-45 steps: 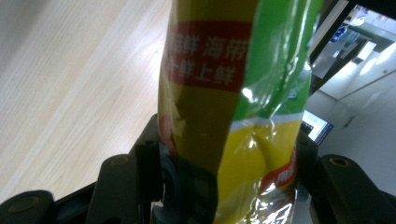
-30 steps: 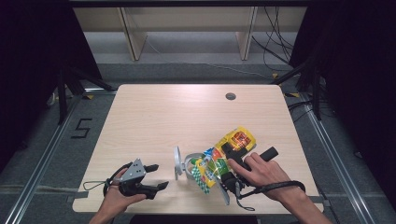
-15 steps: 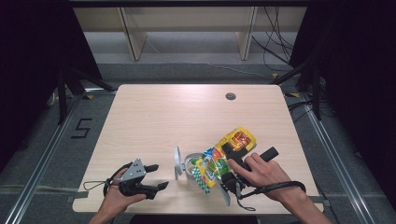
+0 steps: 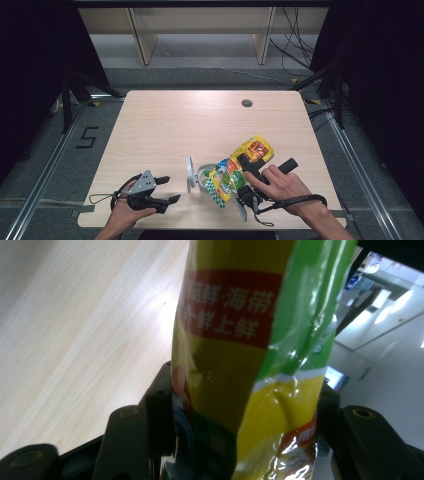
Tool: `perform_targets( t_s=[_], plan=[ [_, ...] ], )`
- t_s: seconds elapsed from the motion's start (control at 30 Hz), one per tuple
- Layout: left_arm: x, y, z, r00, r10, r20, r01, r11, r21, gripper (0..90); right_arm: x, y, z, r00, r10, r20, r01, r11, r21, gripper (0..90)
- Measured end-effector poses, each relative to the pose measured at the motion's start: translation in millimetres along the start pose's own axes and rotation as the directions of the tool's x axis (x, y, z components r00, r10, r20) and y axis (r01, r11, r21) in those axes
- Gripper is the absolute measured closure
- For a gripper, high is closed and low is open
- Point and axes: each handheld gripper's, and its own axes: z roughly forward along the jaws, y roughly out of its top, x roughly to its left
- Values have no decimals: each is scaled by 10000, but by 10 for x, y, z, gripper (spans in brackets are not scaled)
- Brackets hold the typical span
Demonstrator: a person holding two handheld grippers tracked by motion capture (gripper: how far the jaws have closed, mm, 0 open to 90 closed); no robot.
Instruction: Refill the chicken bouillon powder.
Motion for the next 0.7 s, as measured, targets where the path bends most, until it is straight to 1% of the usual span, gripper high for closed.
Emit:
perform_targets(
  t_s=[0.03, 0.07, 0.1, 0.13, 0.17, 0.2, 0.23, 0.27, 0.3, 0.33, 0.37, 0.4, 0.43, 0.47, 0.5, 0.53, 0.57, 0.6, 0.63, 0.67, 0.7],
  plan=[
    [2, -1, 1, 10000, -1, -23, 1, 10000, 17, 255, 3, 1, -7, 10000, -15, 21, 15, 10000, 21, 476],
    [-8, -2, 6, 9999, -106, 63, 106, 9999, -114, 255, 1, 1, -18, 9999, -120, 17, 120, 9999, 118, 477],
    [-8, -2, 6, 9999, -94, 62, 95, 9999, -101, 255, 9, 0, -31, 9999, -117, 55, 116, 9996, 239, 477],
    [9, 0, -4, 9999, 135, -41, -135, 9998, 118, 255, 8, -3, -53, 9998, -79, 188, 71, 9991, 408, 478],
    [6, 0, -1, 9999, 109, -36, -108, 9999, 95, 255, -18, -9, -62, 9989, -387, 251, 375, 9983, 457, 478],
    [-11, -2, 7, 9999, -101, 69, 101, 9999, -94, 255, -58, -19, -71, 9954, -852, 448, 831, 9954, 479, 478],
    [-14, 0, 5, 10000, -69, 4, 69, 10000, -50, 255, -65, -14, -80, 9951, -881, 449, 855, 9946, 583, 478],
    [-14, 0, 6, 10000, -74, 30, 74, 10000, -44, 255, -65, -2, -76, 9934, -1079, 389, 1051, 9922, 676, 478],
    [-18, 0, 7, 10000, -89, 23, 89, 9999, -76, 255, -77, 5, -76, 9890, -1442, 335, 1415, 9873, 720, 478],
    [-16, 1, 10, 10000, -29, 50, 29, 9999, -145, 255, -71, 16, -66, 9906, -1339, 263, 1320, 9891, 645, 478],
    [-8, 4, 5, 9999, 83, 81, -82, 9999, -115, 255, -71, 17, -62, 9907, -1342, 242, 1326, 9895, 582, 478],
    [-6, 4, 3, 9999, 79, 87, -78, 9999, -115, 255, -66, 14, -58, 9913, -1287, 264, 1272, 9904, 539, 478],
    [2, 4, 1, 9999, 119, 70, -118, 9999, -82, 255, -53, 15, -60, 9943, -1042, 242, 1026, 9929, 604, 479],
    [11, 3, -3, 9998, 178, -3, -178, 9998, 56, 255, -49, 13, -64, 9936, -1054, 418, 1027, 9928, 622, 478],
    [-9, -3, 5, 9999, -132, 72, 132, 9999, -95, 255, -51, 12, -69, 9935, -1053, 441, 1025, 9928, 615, 478],
    [-7, -2, 5, 9999, -109, 63, 110, 9999, -92, 255, -70, 9, -67, 9924, -1204, 243, 1190, 9915, 525, 478],
    [-9, -2, 6, 9999, -111, 67, 112, 9999, -98, 255, -52, 14, -76, 9945, -1000, 318, 981, 9935, 573, 478],
    [-7, -1, 6, 10000, -56, 57, 57, 10000, -77, 255, -48, 15, -75, 9941, -1037, 320, 1019, 9933, 554, 478],
    [1, 1, 0, 9999, 102, -31, -102, 9999, 76, 255, -28, 11, -78, 9964, -798, 291, 779, 9950, 629, 478],
    [-11, 2, 6, 10000, -6, 36, 6, 10000, -91, 255, -63, 8, -71, 9925, -1197, 242, 1185, 9918, 481, 478],
    [-3, 5, 2, 9999, 129, 37, -129, 9999, -57, 255, -73, 6, -83, 9903, -1365, 240, 1350, 9892, 576, 478]
  ],
)
